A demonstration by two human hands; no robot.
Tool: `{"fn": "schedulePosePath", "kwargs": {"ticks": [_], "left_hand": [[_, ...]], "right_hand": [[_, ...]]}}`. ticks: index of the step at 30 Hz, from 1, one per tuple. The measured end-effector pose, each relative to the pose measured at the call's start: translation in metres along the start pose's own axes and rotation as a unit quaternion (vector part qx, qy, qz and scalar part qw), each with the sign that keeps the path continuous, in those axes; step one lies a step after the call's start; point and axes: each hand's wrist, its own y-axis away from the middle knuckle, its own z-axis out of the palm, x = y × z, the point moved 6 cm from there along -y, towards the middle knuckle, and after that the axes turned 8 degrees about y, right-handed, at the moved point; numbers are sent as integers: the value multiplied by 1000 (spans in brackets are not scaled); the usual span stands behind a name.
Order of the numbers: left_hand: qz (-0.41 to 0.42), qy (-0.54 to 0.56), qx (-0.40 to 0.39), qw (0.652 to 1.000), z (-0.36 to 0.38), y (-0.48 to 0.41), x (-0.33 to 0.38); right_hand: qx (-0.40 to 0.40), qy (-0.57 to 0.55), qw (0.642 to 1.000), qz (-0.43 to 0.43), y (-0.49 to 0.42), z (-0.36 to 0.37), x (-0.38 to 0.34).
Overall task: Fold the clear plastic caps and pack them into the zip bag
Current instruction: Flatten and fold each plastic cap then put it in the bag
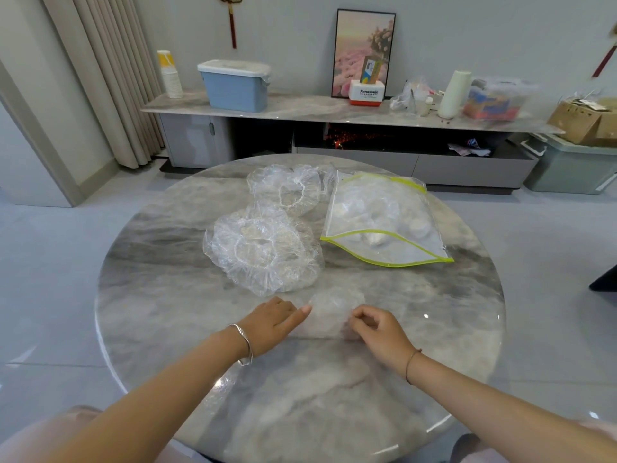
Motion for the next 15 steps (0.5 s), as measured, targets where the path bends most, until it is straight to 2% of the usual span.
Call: {"fn": "schedulePosePath", "kwargs": {"ticks": [2,4,8,12,14,15], "left_hand": [[-34,56,3,998,0,0,1],[-55,63,-15,996,5,-3,-1],[-53,60,-4,997,15,-12,-9],[-90,94,48,990,16,-14,-11],[-103,73,81,989,14,-13,-9],[-97,36,115,988,10,-10,-7]], "right_hand": [[25,-48,996,70,-5,-5,9],[39,-43,992,115,-8,-7,19],[49,-52,985,155,-7,-7,29],[71,-31,987,138,-3,-10,23],[102,71,990,69,-2,-17,13],[112,144,983,8,-1,-19,4]]}}
